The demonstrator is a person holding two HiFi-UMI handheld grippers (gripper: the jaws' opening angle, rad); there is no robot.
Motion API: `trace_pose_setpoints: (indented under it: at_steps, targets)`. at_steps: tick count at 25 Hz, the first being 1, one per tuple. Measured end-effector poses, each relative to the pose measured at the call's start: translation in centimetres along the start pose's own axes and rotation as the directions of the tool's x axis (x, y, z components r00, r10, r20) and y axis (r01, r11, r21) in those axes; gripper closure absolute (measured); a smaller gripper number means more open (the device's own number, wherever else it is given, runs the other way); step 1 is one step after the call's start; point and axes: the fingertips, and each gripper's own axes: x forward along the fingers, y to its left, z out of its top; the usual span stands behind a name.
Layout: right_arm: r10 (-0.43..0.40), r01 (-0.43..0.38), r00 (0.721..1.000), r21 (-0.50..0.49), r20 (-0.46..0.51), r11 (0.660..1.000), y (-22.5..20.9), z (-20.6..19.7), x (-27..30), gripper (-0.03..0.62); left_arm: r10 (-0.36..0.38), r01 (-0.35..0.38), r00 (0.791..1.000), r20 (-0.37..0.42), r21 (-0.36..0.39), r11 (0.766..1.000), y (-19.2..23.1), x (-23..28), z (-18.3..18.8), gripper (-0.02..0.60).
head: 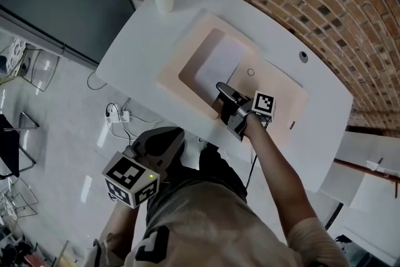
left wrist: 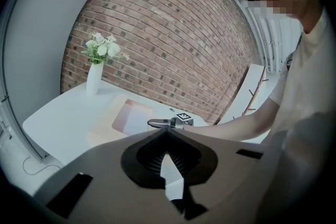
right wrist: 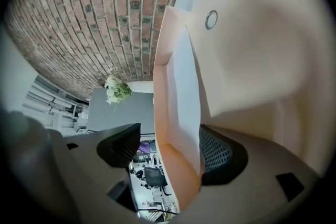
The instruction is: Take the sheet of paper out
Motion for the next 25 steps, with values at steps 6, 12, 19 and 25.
trace_pose_setpoints:
  at_steps: [6, 12, 19, 25]
  targets:
    - [-0.016, 0.015, 0.999, 0.007, 0.029, 1.0, -0.8, 0.7, 0.3, 0.252, 0.013, -0.013, 1.0, -0.003, -0.002, 1.0, 0.2, -0.2, 0.0, 0.568]
    - [-0.052, 0.053, 0.999, -0.038, 0.015, 0.998, 0.0, 0.8, 1.3, 0.252, 0.032, -0.032, 0.999, -0.002, -0.005, 0.999, 0.3, -0.4, 0.2, 0.568]
    - [-0.065, 0.069, 0.996, -0.084, 0.057, 0.994, 0.2, 1.9, 1.3, 0.253, 0.04, -0.04, 0.999, 0.004, -0.012, 0.999, 1.0, -0.7, 0.3, 0.568]
    - [-0.098, 0.106, 0.993, -0.12, 0.07, 0.987, 0.1, 2.3, 1.7, 0.253, 0.057, -0.057, 0.998, -0.002, -0.029, 0.998, 1.9, -1.2, 0.0, 0.568]
